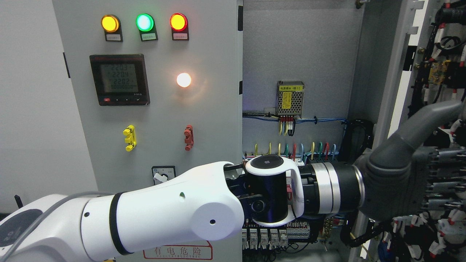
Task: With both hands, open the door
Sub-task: 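Push the door outward with the left hand, swinging it wide open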
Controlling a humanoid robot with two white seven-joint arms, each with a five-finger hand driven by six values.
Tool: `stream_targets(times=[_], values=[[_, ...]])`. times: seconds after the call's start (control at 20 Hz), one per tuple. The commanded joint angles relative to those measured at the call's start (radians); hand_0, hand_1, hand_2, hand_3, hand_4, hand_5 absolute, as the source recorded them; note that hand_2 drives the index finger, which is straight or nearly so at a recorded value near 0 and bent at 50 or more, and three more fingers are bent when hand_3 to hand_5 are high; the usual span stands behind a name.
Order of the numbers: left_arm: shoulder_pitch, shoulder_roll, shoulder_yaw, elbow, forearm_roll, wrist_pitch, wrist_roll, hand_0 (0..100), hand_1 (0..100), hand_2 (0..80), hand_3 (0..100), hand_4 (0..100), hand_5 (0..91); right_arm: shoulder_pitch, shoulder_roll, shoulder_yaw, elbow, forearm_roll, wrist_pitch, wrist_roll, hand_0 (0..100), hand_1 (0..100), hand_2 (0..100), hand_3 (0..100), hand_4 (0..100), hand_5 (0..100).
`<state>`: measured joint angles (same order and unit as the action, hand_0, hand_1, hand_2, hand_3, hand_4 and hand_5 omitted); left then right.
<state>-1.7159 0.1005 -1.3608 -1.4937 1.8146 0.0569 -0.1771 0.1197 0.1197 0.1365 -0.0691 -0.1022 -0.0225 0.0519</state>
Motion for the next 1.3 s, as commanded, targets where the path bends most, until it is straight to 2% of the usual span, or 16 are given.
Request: stream_targets(times=[0.0,0.35,0.7,1.25], values=[[-0.001,-0.13,0.029,0.078,-0.012,0.001,0.027,0,0,0.0,0,3,0.0,0.0,0.0,0.0,0.0,-0.001,0.0,0.0,11,0,0,0,0,0],[0.002,-0.173,0.032,0.112,-0.041,0.0,0.067,0,0,0.0,0,3,0.0,0.0,0.0,0.0,0.0,-0.001,0.0,0.0,11,0,0,0,0,0],[0.001,-0.177,0.031,0.107,-0.04,-0.005,0.146,0,0,0.0,0,3,0.0,0.0,0.0,0.0,0.0,-0.001,0.0,0.0,11,0,0,0,0,0],[-0.001,-0.179,0.031,0.107,-0.04,-0.003,0.151,0,0,0.0,0,3,0.0,0.0,0.0,0.0,0.0,0.001,0.0,0.0,11,0,0,0,0,0]])
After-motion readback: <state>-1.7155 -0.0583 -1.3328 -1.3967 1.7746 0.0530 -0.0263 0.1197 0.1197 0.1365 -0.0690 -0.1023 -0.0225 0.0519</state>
